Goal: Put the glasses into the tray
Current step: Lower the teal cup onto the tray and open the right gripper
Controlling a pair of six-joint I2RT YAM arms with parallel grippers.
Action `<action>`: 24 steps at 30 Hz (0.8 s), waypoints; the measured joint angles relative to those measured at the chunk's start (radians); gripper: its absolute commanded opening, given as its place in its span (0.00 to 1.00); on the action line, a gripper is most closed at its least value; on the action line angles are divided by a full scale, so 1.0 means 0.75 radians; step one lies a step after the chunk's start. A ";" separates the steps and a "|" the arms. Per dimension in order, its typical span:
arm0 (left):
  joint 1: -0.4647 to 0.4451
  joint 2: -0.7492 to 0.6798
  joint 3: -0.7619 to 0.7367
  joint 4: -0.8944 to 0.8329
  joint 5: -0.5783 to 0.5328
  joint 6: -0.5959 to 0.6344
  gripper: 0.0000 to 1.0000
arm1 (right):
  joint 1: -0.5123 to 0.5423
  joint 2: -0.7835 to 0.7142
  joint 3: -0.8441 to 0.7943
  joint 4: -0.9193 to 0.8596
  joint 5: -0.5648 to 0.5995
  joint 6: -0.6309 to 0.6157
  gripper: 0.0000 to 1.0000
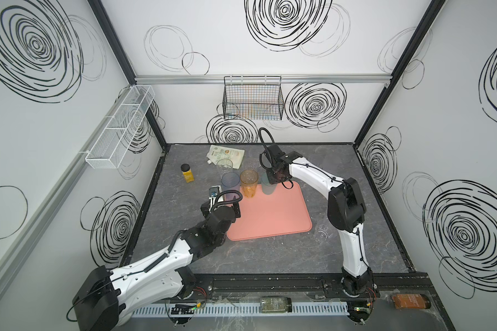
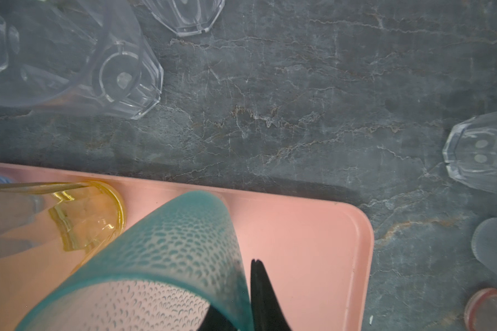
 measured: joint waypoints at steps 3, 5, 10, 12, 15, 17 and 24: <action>0.005 0.000 -0.002 0.002 0.004 0.002 0.96 | 0.000 0.002 0.013 -0.014 -0.006 -0.004 0.33; 0.013 -0.003 -0.002 0.002 0.008 0.008 0.96 | 0.000 0.002 0.025 -0.022 -0.015 -0.010 0.36; 0.089 -0.052 -0.003 -0.007 0.027 0.023 0.96 | 0.000 -0.018 0.064 -0.039 -0.051 -0.008 0.41; 0.133 -0.085 -0.007 -0.008 0.044 0.025 0.96 | 0.000 -0.044 0.084 -0.045 -0.078 -0.003 0.43; 0.182 -0.124 -0.021 -0.009 0.061 0.023 0.96 | 0.002 -0.100 0.099 -0.020 -0.153 0.025 0.48; 0.207 -0.140 -0.034 -0.023 0.070 0.019 0.96 | 0.008 -0.143 0.091 0.026 -0.198 0.063 0.50; 0.230 -0.176 -0.064 -0.069 0.081 0.002 0.96 | 0.084 -0.261 -0.007 0.249 -0.310 0.126 0.58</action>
